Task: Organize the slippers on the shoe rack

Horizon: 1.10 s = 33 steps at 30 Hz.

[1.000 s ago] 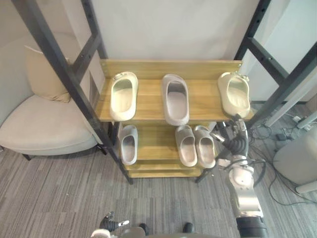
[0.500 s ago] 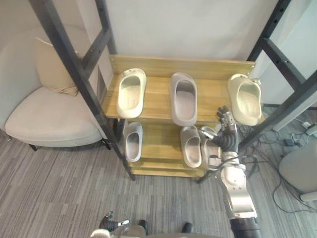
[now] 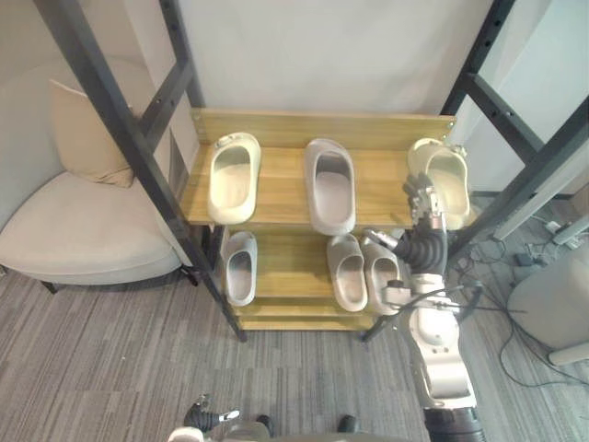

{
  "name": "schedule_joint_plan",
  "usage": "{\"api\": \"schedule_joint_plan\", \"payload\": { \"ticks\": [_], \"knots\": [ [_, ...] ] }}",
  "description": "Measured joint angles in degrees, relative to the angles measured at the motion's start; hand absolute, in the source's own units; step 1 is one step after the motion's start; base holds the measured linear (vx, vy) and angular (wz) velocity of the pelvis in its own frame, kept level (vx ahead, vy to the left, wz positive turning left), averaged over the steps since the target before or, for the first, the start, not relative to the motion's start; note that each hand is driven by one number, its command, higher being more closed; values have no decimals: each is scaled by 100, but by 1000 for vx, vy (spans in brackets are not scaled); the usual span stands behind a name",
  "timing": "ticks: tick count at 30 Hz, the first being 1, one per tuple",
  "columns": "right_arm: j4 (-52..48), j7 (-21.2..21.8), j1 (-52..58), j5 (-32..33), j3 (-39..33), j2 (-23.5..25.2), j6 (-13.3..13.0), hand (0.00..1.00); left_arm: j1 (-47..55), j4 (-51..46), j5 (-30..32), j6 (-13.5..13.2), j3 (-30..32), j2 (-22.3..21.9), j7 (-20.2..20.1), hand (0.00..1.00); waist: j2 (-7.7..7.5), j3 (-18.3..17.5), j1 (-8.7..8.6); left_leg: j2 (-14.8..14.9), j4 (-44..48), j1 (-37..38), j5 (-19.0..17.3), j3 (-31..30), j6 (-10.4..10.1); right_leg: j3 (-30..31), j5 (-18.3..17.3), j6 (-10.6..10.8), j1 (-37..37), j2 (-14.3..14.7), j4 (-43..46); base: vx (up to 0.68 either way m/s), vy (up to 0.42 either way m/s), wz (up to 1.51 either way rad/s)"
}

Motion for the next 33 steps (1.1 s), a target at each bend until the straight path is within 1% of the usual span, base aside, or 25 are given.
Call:
{"api": "schedule_joint_plan", "payload": {
  "ticks": [3, 4, 6, 8, 13, 14, 19, 24, 30, 33],
  "knots": [
    [3, -131, -317, -93, -56, -148, 40, 0, 3, 0, 1, -5, 1, 0, -2, 0, 0, 0, 2, -1, -1, -9, 0, -22, 0, -13, -3, 4, 0, -1, 2, 3, -11, 3],
    [10, -200, -456, -256, -119, -205, 82, 0, 5, -5, 1, -5, 2, 0, -3, 0, 0, 0, 5, -2, -2, -16, 0, -40, 1, -18, -6, 8, 1, -2, 4, 7, -17, 7],
    [49, -283, -628, -290, -269, -224, 140, 0, 16, -28, 0, -5, 3, 0, -3, 0, -1, 0, 7, -2, -3, -27, 1, -64, 1, -21, -12, 15, 0, -3, 5, 6, -13, 7],
    [169, -443, -860, -488, -481, -392, 294, 0, 37, -58, 1, -5, 8, 0, -4, 0, -1, 0, 30, -5, -7, -46, 1, -83, 1, -33, -25, 28, -15, -8, 18, 12, -14, 4],
    [743, -576, -1309, -488, -786, -691, 519, 0, 53, -65, 0, -4, 14, 1, -13, 0, -5, -3, 48, -15, -5, -125, 7, -97, 9, -50, -31, 32, -95, -22, 43, 2, -3, 1],
    [934, -611, -1444, -485, -864, -761, 609, 0, 54, -70, -2, -5, 15, 1, -14, 0, -5, -2, 59, -16, -5, -128, 7, -103, 9, -61, -31, 32, -94, -23, 44, 16, -9, 3],
    [1536, -621, -1880, -485, -947, -967, 790, 0, 64, -108, -7, -7, 16, 0, -19, 0, -9, 0, 126, -60, -6, -157, 7, -102, 10, -61, -30, 32, -128, -25, 41, 0, 0, 0],
    [2091, -618, -2246, -486, -949, -1100, 927, 0, 140, -112, -12, -6, 77, -9, -20, 0, -23, 9, 143, -65, -5, -238, 19, -99, 25, -53, -29, 31, -214, -26, 45, 0, 0, 0],
    [2456, -577, -2669, -482, -919, -1155, 996, 0, 156, -161, -22, -11, 131, -12, -19, 0, -55, 45, 171, -53, 0, -318, 25, -92, 35, -40, -25, 26, -302, -36, 65, 0, 0, 0],
    [2573, -495, -3055, -477, -807, -1282, 1002, 0, 152, -217, -24, -14, 236, -13, -28, 0, -100, 159, 192, -43, 5, -325, 23, -91, 36, -40, -25, 26, -308, -49, 71, 0, 0, 0]
  ]
}}
